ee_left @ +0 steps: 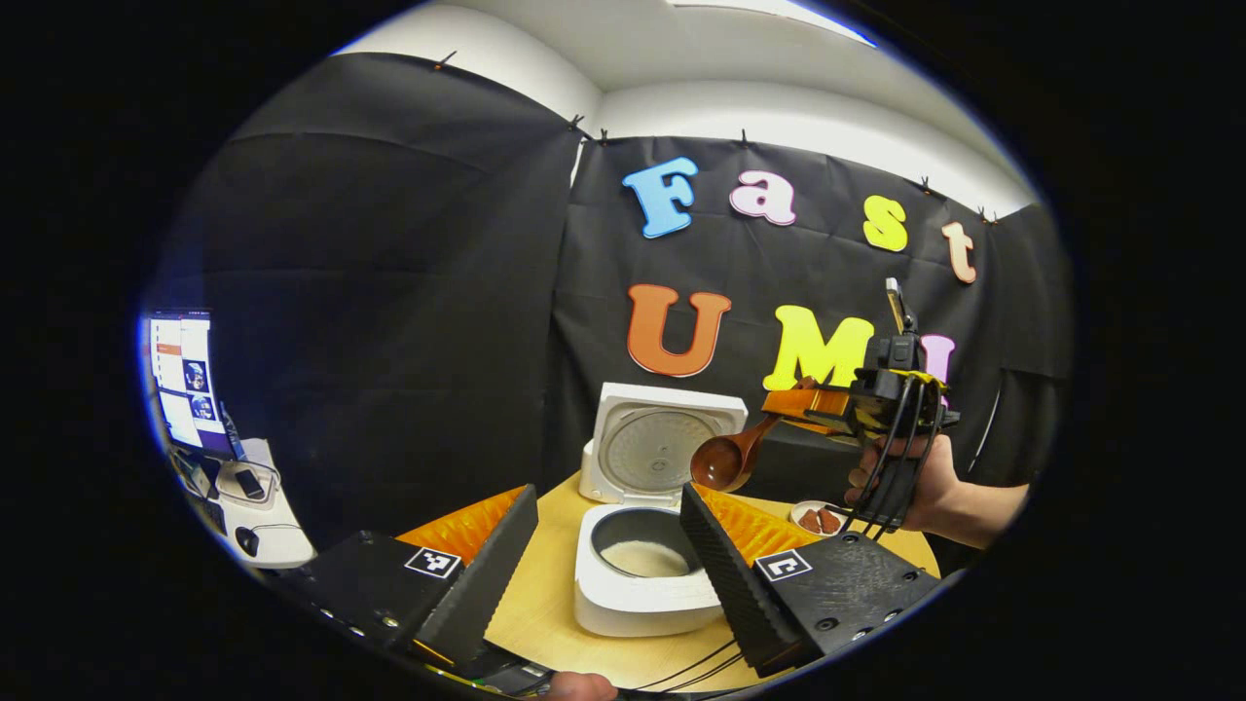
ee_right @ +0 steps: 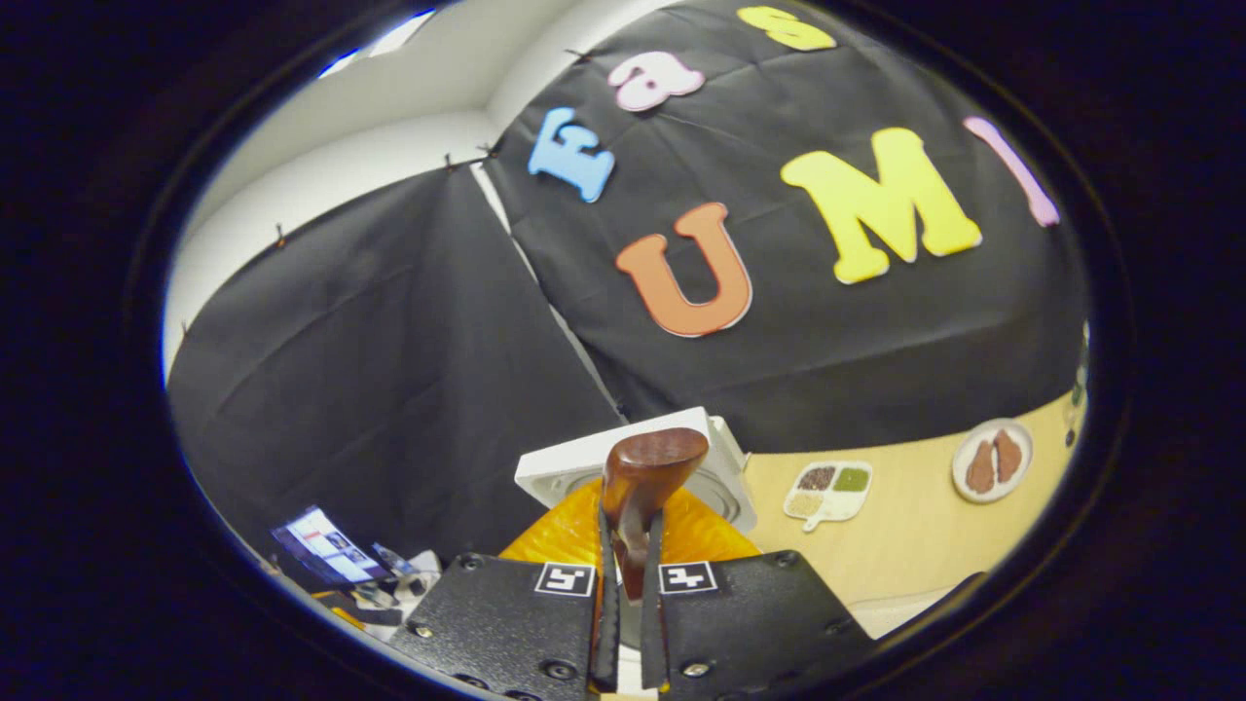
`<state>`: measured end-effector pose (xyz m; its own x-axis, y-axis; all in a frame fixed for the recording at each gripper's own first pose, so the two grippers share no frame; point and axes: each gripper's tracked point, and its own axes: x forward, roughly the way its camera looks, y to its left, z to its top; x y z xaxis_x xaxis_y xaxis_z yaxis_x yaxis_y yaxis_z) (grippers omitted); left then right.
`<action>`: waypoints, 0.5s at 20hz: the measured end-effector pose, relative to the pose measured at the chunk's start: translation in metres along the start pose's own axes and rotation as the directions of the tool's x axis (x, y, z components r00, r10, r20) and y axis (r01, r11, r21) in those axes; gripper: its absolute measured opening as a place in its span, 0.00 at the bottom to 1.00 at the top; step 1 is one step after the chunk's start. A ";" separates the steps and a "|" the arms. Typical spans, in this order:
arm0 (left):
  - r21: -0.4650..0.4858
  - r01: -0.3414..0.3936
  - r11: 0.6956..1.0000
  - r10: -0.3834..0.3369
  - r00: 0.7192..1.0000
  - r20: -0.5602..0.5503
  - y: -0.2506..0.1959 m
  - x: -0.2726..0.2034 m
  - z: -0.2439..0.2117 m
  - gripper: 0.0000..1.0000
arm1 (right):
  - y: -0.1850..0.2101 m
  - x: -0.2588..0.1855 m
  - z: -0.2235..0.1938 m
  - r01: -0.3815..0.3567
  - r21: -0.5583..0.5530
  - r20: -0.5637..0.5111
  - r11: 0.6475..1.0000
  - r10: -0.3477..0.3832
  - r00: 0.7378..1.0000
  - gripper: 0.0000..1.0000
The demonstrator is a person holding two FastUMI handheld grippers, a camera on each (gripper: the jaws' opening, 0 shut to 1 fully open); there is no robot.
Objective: Close the left gripper, press the button to open the rice cooker; take a wooden spoon from the chopstick holder with the right hand, scoop a spoonful of rice and pour it into the rice cooker, then put the wooden spoon back into the chopstick holder.
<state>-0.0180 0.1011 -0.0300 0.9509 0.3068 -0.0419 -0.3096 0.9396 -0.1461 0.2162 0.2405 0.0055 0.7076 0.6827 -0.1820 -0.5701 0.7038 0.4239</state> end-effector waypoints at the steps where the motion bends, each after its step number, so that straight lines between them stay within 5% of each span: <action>1: 0.003 0.019 1.000 -0.019 1.000 -0.003 -0.008 0.006 -0.001 0.94 | -0.012 -0.011 0.003 0.011 0.039 0.008 0.999 -0.011 1.000 0.11; 6: 0.016 0.128 0.992 -0.128 0.992 -0.010 -0.053 0.030 -0.005 0.94 | -0.086 -0.079 0.019 0.142 0.110 0.091 0.984 -0.153 0.984 0.11; 10: 0.023 0.220 0.975 -0.219 0.976 -0.016 -0.090 0.053 -0.014 0.94 | -0.171 -0.149 0.021 0.343 0.158 0.152 0.926 -0.366 0.918 0.13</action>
<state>0.0601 0.0309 -0.0325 0.9956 0.0907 -0.0246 -0.0931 0.9873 -0.1286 0.2170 0.0139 -0.0218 0.9219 0.3394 -0.1870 -0.2194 0.8549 0.4701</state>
